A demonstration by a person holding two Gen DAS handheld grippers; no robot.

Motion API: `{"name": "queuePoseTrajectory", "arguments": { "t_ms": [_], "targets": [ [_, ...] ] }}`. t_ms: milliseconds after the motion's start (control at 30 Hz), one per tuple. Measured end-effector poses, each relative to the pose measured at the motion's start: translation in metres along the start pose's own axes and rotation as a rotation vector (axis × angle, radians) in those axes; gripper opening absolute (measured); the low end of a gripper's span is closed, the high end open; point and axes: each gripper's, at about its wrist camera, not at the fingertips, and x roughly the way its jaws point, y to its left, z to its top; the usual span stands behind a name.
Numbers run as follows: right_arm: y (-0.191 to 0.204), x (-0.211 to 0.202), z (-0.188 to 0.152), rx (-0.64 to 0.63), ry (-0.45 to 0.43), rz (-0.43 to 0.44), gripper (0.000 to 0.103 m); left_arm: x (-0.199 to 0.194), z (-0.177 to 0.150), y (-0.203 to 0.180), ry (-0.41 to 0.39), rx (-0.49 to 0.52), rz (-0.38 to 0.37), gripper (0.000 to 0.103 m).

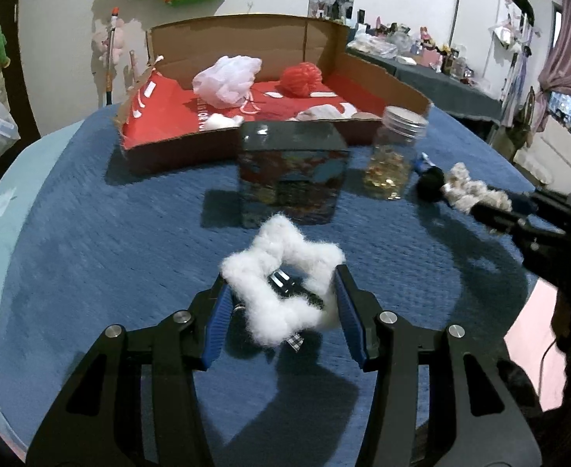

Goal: Organize soft objects
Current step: 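Carry both scrunchies with both tools over the box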

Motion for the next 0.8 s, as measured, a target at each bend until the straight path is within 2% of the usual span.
{"name": "queuePoseTrajectory", "arguments": {
  "t_ms": [167, 367, 800],
  "targets": [
    [-0.011, 0.006, 0.012, -0.078, 0.024, -0.066, 0.031, 0.004, 0.013, 0.022, 0.035, 0.025, 0.028, 0.048],
    [-0.023, 0.020, 0.028, -0.126, 0.060, -0.104, 0.031, 0.014, 0.031, 0.045, 0.080, 0.054, 0.052, 0.048],
    [-0.034, 0.044, 0.053, -0.187, 0.110, -0.131, 0.031, 0.026, 0.065, 0.065, 0.105, 0.149, 0.069, 0.048]
  ]
}}
